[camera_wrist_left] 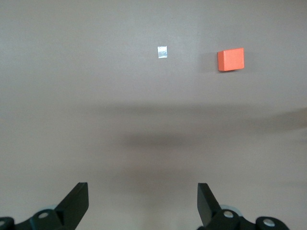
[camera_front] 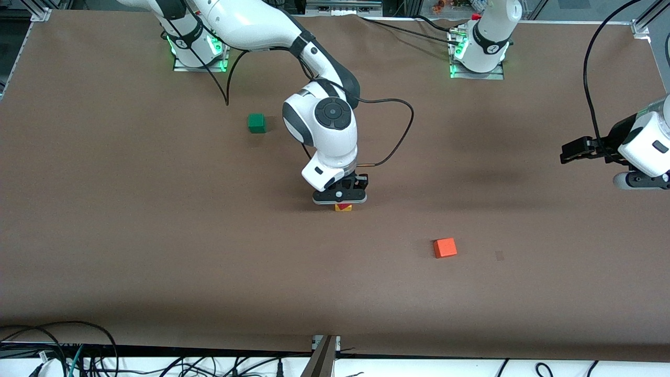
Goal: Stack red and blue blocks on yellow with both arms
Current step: 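Lower the blue cube onto the red cube and open the right gripper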
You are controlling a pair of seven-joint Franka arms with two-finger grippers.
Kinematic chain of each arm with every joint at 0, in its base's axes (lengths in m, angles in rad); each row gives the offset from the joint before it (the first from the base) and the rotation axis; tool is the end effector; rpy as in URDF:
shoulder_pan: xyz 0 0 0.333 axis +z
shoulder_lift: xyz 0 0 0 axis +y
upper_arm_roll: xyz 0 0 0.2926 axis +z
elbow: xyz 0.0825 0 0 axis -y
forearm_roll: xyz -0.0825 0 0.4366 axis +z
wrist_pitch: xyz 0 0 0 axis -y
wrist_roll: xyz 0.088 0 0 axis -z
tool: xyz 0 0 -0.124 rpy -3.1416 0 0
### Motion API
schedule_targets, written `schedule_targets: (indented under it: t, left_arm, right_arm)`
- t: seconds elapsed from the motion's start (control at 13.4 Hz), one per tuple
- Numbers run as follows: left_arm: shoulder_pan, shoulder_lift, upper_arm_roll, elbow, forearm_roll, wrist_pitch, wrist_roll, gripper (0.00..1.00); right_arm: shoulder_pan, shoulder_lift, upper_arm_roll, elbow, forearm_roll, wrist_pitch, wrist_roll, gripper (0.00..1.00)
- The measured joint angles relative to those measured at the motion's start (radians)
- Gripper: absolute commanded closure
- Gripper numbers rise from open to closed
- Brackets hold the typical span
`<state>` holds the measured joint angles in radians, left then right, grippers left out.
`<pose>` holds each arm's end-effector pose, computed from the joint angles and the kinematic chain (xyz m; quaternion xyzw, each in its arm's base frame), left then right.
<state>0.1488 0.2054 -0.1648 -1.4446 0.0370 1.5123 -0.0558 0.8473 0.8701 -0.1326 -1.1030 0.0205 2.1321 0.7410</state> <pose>0.6519 0.0027 0.5170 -0.9975 -0.0203 0.0673 0.0041 0.5963 0.5597 0.2589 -0.9958 -0.0096 -0.0879 0.0256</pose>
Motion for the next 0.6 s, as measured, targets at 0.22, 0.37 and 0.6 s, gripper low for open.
schedule_targets:
  t: [0.22, 0.37, 0.6]
  left_arm:
    - [0.000, 0.000, 0.000, 0.001, 0.000, 0.003, 0.000, 0.00]
    - [0.000, 0.000, 0.000, 0.001, 0.000, 0.005, 0.000, 0.00]
    - [0.001, 0.000, 0.002, 0.001, 0.000, 0.006, 0.001, 0.00]
  right_arm:
    - [0.004, 0.000, 0.000, 0.000, -0.001, 0.000, 0.000, 0.00]
    - [0.008, 0.005, 0.000, 0.000, -0.004, 0.000, 0.000, 0.00]
    - [0.010, 0.009, -0.001, 0.001, -0.013, 0.000, 0.000, 0.00]
